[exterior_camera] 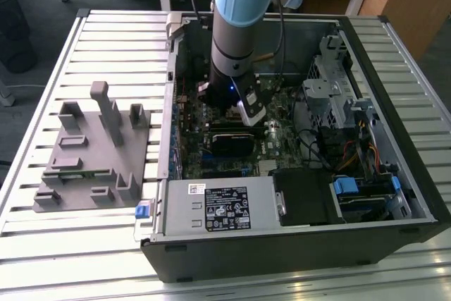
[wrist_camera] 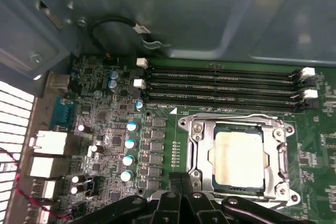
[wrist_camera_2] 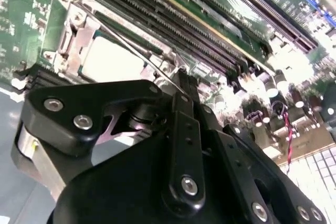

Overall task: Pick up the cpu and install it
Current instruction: 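Install the second cpu locking lever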

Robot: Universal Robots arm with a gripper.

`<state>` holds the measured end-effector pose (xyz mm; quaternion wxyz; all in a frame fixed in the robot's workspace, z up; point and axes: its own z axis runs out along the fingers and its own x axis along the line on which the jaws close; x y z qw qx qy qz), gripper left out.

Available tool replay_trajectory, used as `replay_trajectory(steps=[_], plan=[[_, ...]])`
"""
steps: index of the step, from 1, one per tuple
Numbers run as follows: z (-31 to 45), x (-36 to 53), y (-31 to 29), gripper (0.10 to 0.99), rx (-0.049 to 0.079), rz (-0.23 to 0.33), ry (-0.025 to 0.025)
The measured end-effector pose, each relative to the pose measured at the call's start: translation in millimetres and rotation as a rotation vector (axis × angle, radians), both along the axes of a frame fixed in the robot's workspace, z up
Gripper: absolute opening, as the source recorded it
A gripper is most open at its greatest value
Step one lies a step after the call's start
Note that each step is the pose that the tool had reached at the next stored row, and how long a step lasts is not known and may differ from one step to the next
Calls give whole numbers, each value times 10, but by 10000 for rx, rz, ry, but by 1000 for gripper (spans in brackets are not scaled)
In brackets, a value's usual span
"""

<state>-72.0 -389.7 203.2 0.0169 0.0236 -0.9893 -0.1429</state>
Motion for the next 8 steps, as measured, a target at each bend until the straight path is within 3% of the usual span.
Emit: replay_trajectory(steps=[8], plan=[[224,6,0,106,1,0,-1]])
